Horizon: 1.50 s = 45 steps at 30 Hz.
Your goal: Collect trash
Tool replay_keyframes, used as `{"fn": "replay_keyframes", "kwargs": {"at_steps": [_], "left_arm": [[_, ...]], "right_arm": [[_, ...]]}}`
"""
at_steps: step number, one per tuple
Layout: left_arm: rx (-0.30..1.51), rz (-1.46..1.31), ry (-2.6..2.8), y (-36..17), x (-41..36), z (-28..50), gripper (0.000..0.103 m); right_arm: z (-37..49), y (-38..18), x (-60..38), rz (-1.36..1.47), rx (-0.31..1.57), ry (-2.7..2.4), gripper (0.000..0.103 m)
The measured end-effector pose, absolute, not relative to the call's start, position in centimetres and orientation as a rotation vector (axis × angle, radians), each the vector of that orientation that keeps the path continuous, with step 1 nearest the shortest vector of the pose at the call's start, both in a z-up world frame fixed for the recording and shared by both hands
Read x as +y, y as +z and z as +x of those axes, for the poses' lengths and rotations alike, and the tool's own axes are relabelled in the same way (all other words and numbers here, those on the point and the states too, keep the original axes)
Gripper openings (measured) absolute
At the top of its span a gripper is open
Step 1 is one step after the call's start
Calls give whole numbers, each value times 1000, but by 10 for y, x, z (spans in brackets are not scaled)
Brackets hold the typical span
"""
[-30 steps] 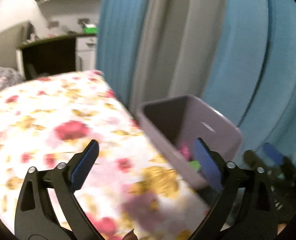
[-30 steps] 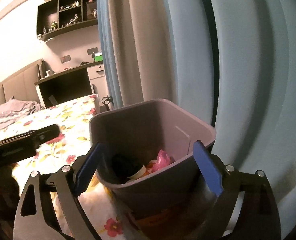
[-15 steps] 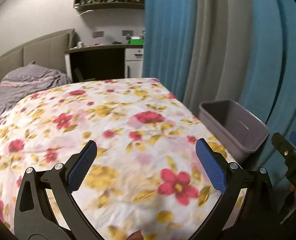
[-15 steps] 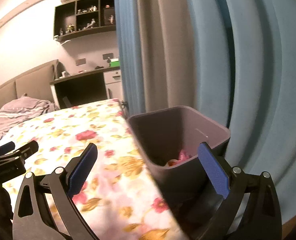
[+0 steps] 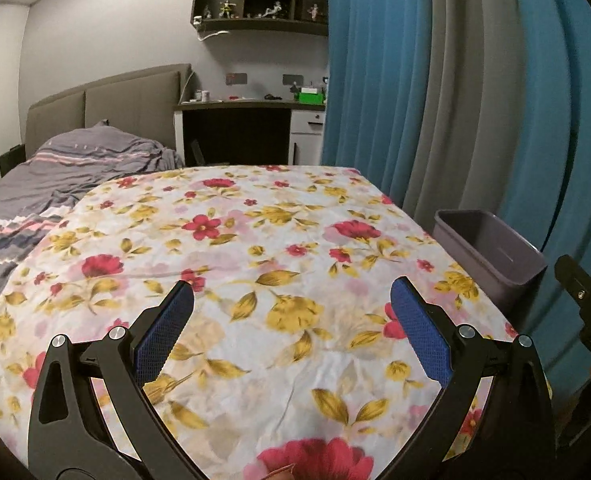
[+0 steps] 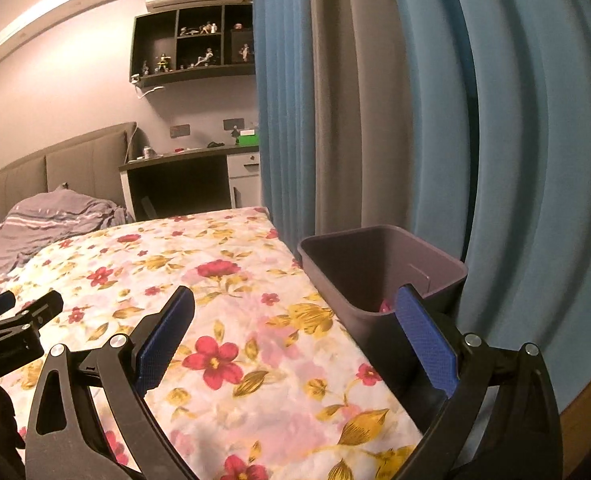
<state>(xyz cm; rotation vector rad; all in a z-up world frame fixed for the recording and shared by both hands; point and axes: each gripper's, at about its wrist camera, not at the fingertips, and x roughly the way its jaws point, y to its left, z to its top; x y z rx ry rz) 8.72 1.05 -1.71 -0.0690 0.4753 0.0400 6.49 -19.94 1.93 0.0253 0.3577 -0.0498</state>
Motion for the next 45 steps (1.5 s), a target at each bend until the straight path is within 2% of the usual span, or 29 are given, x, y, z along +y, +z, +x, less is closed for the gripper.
{"fn": "replay_keyframes", "kwargs": {"at_steps": [13, 45], "left_arm": [[450, -104, 56, -12, 27, 56, 97], [449, -103, 45, -11, 23, 54, 97]], "right_arm": [[37, 30, -178, 7, 323, -22, 96], [36, 33, -178, 14, 316, -21, 96]]}}
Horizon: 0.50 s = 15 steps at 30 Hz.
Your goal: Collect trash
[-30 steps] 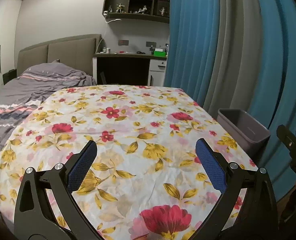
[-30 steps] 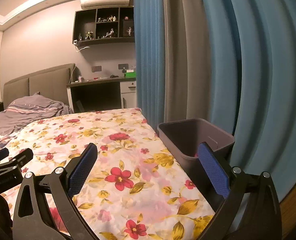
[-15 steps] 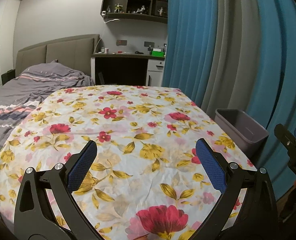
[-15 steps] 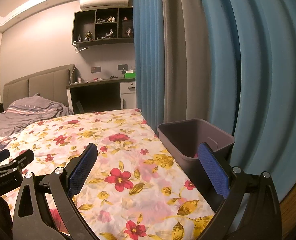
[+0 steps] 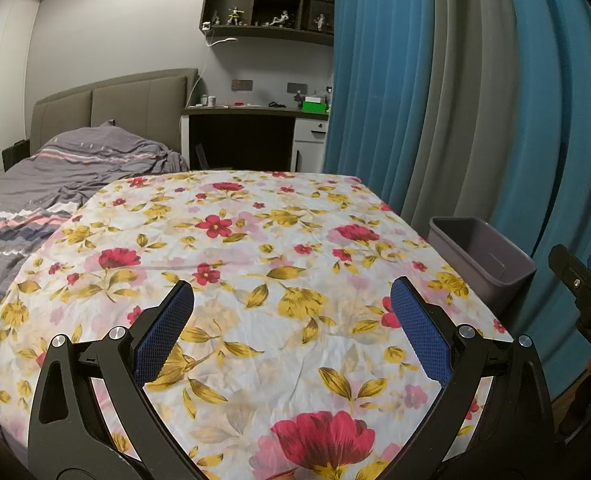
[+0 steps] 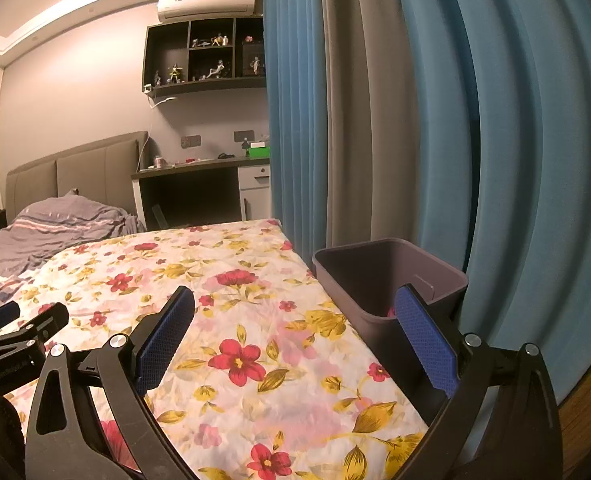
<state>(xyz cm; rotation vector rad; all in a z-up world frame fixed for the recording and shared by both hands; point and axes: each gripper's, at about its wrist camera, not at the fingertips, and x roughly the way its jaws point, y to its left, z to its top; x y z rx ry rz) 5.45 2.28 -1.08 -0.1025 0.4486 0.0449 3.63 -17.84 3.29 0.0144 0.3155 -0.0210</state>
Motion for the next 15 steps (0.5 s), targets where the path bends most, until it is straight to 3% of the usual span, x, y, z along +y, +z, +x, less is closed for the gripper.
{"fn": "replay_keyframes", "kwargs": {"at_steps": [15], "left_arm": [[449, -102, 44, -11, 20, 54, 97]], "right_arm": [[37, 34, -179, 16, 313, -22, 96]]}}
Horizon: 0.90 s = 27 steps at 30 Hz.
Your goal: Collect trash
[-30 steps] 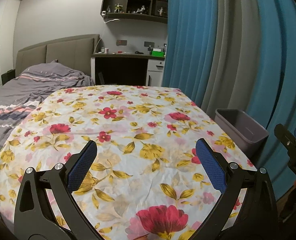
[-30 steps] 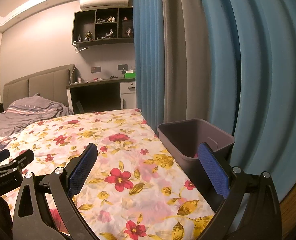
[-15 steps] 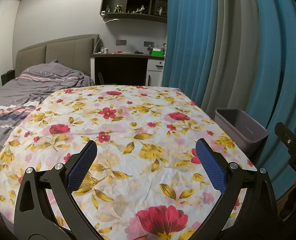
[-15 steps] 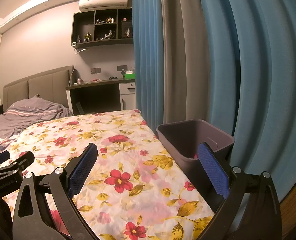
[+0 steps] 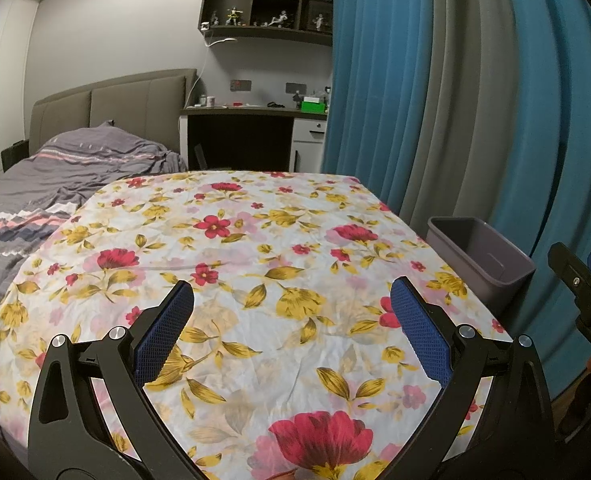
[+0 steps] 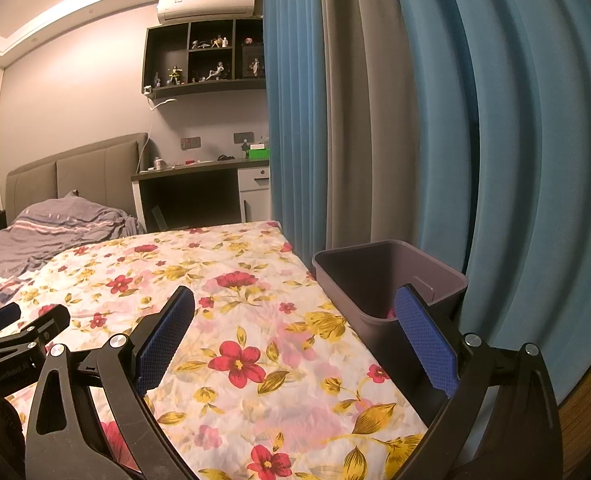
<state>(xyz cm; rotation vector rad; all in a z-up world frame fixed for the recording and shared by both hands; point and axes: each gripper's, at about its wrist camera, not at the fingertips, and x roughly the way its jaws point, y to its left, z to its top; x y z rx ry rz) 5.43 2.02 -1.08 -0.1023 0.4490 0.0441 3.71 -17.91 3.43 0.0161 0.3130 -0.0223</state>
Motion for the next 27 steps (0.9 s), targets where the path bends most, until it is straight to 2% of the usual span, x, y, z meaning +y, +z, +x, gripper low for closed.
{"fn": "replay_keyframes", "kwargs": {"at_steps": [27], "left_arm": [[446, -102, 40, -10, 15, 55, 97]], "right_arm": [[37, 37, -180, 19, 309, -28, 96]]}}
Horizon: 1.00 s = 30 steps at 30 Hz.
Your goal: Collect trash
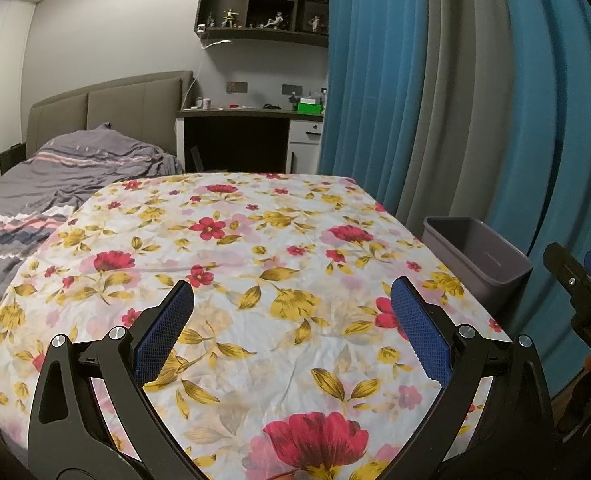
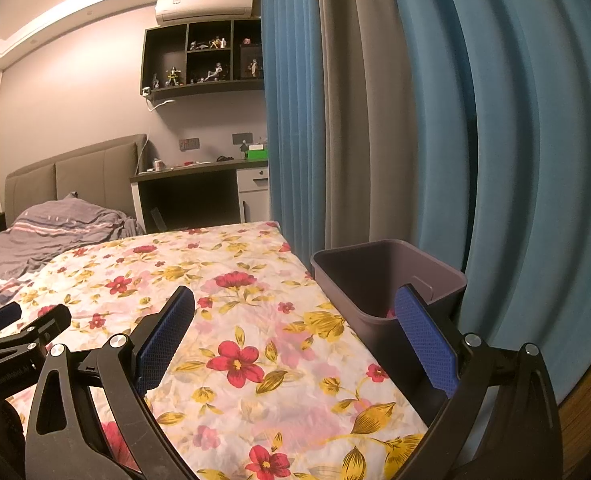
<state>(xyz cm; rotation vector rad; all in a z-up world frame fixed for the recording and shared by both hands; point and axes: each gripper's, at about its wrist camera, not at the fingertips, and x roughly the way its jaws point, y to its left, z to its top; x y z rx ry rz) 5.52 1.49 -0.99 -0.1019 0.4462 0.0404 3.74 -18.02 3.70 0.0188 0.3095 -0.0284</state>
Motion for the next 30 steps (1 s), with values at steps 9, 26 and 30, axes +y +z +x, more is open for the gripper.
{"fn": "replay_keyframes", "kwargs": {"at_steps": [9, 26, 30], "left_arm": [[442, -100, 39, -8, 12, 56, 97], [440, -97, 39, -8, 10, 57, 97], [440, -97, 36, -7, 8, 58, 97]], "right_arm": [[38, 37, -180, 20, 309, -29, 96], [37, 36, -180, 22, 310, -30, 96], [37, 36, -181, 23, 309, -32, 96]]}}
